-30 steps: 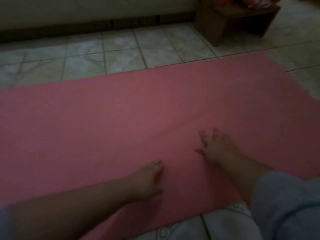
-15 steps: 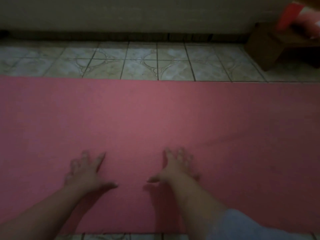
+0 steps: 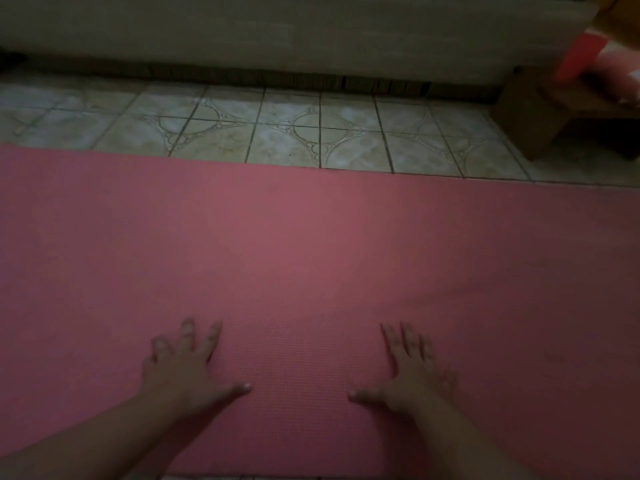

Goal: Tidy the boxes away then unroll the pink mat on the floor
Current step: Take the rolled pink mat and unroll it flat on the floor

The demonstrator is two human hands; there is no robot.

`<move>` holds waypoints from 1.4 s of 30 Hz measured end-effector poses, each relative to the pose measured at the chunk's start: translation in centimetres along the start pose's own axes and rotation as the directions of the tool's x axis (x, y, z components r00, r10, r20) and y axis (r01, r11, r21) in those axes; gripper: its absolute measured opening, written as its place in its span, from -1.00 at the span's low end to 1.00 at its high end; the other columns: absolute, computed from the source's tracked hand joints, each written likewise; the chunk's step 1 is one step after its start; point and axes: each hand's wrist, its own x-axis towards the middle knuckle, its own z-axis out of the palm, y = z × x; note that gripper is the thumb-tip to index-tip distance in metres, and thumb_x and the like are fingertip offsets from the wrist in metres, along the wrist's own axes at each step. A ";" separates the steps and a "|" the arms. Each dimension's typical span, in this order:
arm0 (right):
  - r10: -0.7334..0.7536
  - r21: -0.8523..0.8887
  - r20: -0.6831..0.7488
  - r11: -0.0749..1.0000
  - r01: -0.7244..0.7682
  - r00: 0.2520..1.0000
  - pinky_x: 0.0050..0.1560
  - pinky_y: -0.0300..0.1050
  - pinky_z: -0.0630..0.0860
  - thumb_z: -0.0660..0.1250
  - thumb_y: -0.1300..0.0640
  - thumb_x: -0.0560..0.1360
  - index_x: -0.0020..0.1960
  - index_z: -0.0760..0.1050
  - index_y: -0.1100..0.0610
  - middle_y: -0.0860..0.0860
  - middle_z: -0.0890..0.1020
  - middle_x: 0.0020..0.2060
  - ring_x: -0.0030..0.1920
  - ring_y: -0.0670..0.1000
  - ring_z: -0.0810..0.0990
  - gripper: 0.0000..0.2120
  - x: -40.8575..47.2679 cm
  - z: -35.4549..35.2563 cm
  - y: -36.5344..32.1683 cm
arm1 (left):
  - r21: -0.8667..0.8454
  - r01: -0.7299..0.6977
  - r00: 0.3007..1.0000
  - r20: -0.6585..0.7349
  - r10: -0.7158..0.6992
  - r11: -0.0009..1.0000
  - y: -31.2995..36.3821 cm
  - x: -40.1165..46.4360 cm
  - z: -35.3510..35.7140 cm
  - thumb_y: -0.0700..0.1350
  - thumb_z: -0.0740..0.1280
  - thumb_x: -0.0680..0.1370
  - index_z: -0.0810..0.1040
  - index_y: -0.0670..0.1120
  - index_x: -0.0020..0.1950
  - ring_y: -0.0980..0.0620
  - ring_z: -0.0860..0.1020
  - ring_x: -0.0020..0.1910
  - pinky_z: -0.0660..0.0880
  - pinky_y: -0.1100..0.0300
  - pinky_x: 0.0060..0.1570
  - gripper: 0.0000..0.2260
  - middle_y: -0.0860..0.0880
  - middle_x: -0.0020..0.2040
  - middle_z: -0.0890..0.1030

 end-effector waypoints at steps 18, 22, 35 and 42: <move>-0.004 0.021 0.074 1.000 0.002 0.997 0.31 0.54 -0.12 0.48 -0.45 -0.02 0.43 -0.30 -0.39 -0.11 -0.45 0.47 0.47 0.18 -0.42 0.28 1.6 -2.0 -3.6 | -0.017 -0.091 0.996 -0.021 0.091 0.996 4.1 2.7 -1.1 0.69 0.00 -0.11 -0.39 0.37 0.37 -0.24 -0.27 0.51 0.01 -0.39 0.34 0.16 0.08 0.50 -0.42; -0.008 0.012 0.057 1.000 0.007 0.998 0.28 0.57 -0.11 0.43 -0.50 -0.07 0.40 -0.33 -0.44 -0.19 -0.44 0.46 0.49 0.14 -0.40 0.28 2.1 -1.2 -1.9 | 0.010 -0.154 0.987 -0.051 0.154 0.988 4.5 3.7 -1.3 0.69 -0.02 -0.15 -0.48 0.36 0.29 -0.15 -0.29 0.52 -0.01 -0.40 0.35 0.15 0.13 0.46 -0.45; -0.031 0.009 0.064 0.999 0.030 0.997 0.25 0.60 -0.08 0.48 -0.46 -0.08 0.41 -0.25 -0.45 -0.21 -0.33 0.50 0.51 0.14 -0.33 0.27 4.1 -2.8 -2.0 | 0.025 -0.187 0.982 0.048 0.185 0.982 6.1 5.2 -2.6 0.61 0.22 0.04 -0.35 0.39 0.40 -0.20 -0.29 0.51 0.01 -0.44 0.31 0.11 0.14 0.47 -0.45; -0.080 -0.035 0.030 0.996 0.081 0.996 0.31 0.54 -0.10 0.38 -0.53 -0.03 0.43 -0.30 -0.40 -0.23 -0.38 0.48 0.51 0.05 -0.33 0.25 2.6 -1.9 0.7 | 0.063 -0.192 0.981 0.006 0.192 0.979 5.9 4.7 -2.3 0.62 0.17 0.09 -0.41 0.35 0.37 -0.18 -0.27 0.52 0.03 -0.39 0.35 0.08 0.13 0.49 -0.43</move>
